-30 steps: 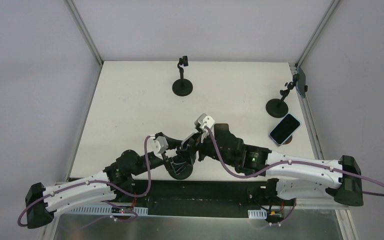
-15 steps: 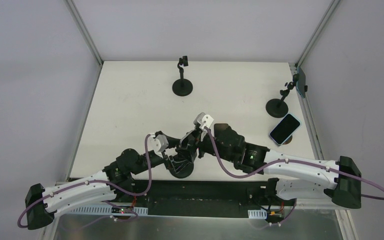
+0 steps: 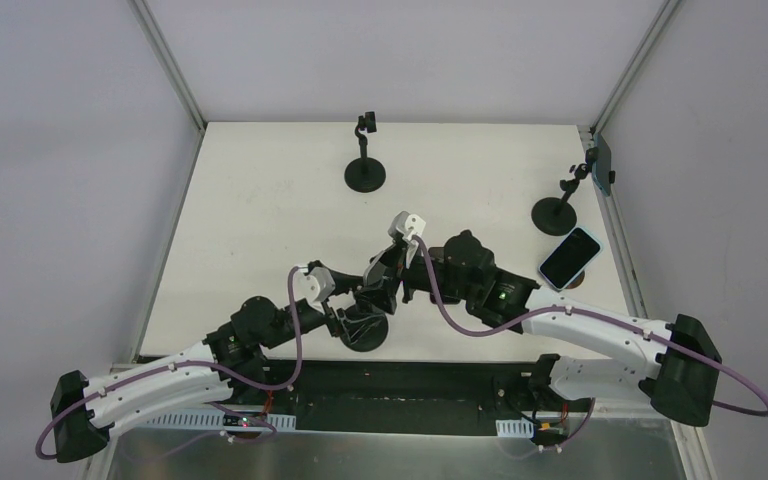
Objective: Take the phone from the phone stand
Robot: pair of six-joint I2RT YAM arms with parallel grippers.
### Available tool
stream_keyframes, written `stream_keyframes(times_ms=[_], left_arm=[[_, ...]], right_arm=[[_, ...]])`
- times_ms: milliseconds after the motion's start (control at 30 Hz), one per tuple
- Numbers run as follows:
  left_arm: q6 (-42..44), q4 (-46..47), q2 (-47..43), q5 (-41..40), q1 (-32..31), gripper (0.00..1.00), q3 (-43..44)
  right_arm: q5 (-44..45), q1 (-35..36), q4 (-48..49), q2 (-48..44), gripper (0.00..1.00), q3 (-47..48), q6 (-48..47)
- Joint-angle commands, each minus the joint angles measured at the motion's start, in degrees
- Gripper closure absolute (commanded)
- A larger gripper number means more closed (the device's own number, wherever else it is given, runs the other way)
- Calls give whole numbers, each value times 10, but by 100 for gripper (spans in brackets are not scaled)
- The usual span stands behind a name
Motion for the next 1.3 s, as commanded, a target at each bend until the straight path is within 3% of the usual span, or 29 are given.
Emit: stream_keyframes(times_ms=[0,233,567,667,733,800,1033,1267], left_arm=[[-15,55,-39,194,-27,100,42],[-10,50,-38,195,-27,100,43],[-18,48,-40,139,-27,100,39],[-31,48,-40,113,-27,81,41],[-36,48,-38,108,-27,50,43],[-37,48,-35,108,-27,32,47],[-42,48,-20,92,-27,2,59],[-39,48,-9,55,-27,1,69]], right_arm=[[180,-107,-67,5,100,-21,-147],[129,-104,-87,-3,100,-5,-133],[249,-30,-76,9,100,8,-78],[292,-7,-88,19,100,19,-54],[314,6,-89,25,100,21,-39],[327,18,-93,28,100,24,-28],[354,59,-107,33,100,33,5],[371,92,-131,35,100,49,44]])
